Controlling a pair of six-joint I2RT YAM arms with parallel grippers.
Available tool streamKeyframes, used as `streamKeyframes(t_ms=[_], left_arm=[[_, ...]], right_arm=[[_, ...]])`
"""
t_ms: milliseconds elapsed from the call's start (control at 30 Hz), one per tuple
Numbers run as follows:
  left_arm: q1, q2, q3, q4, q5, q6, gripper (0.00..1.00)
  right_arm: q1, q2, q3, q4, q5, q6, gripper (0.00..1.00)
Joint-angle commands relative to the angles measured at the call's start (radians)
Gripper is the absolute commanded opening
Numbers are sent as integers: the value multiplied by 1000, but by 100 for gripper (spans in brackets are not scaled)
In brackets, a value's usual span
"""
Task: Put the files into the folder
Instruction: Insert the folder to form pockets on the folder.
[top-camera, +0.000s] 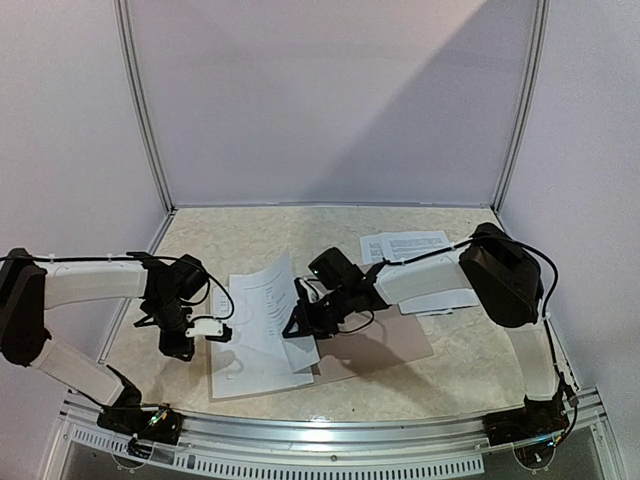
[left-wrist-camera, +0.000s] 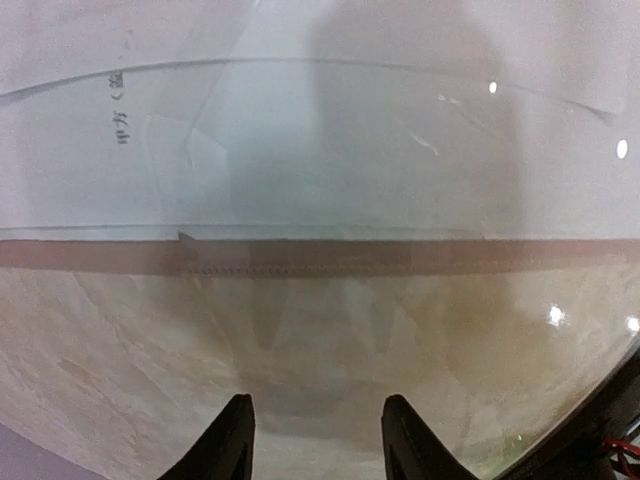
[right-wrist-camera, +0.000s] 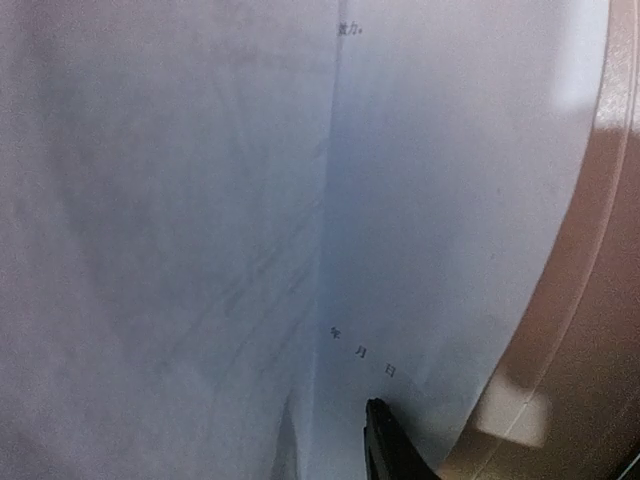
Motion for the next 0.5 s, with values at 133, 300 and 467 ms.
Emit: streamKeyframes(t_ms=[133,300,467], left_arm=[[-19,138,39,122,12,-54,41],[-19,178,48,155,8,-62,39],[-26,230,86,166,42,-77,39]], right_arm=[[-27,2,55,-162,46,-37,30],[-34,-8,79,-230,48,-54,26],[-36,4,49,-185,-25,-52,4]])
